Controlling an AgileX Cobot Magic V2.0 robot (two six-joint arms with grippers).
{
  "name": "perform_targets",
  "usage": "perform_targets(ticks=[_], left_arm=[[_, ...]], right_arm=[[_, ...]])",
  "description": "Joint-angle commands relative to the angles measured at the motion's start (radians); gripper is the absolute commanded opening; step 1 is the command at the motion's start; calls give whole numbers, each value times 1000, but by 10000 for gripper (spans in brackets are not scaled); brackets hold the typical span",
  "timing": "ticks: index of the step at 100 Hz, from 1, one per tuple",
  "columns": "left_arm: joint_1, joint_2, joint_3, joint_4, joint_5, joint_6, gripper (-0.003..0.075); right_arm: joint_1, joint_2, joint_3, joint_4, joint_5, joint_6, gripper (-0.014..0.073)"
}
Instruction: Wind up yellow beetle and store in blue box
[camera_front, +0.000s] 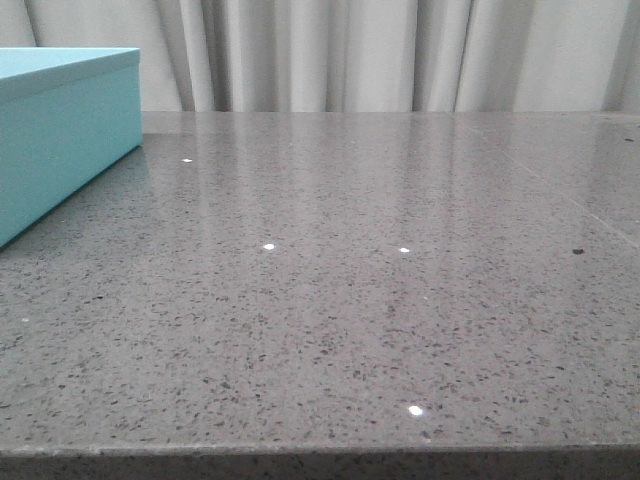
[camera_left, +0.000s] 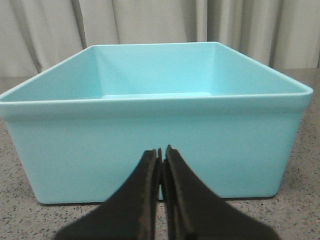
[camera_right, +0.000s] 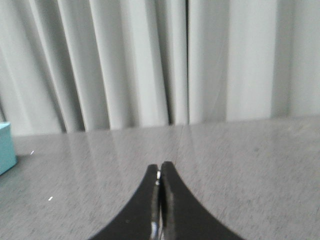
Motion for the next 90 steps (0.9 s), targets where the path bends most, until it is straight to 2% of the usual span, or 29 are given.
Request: perform_targets(ticks=[1, 24, 45, 55, 90], left_arm=[[-4, -32, 21, -3, -70, -8, -19], [-4, -32, 21, -3, -70, -8, -19], [-4, -32, 21, -3, -70, -8, -19], [-4, -32, 21, -3, -70, -8, -19], [-4, -32, 21, -3, -70, -8, -19]], right_arm=[[-55, -26, 38, 7, -197, -49, -68], [-140, -76, 132, 63, -190, -178, -68], [-152, -119, 216, 70, -179, -180, -68], [-152, -119, 212, 99, -107, -216, -68], [-152, -119, 213, 111, -92, -240, -68]])
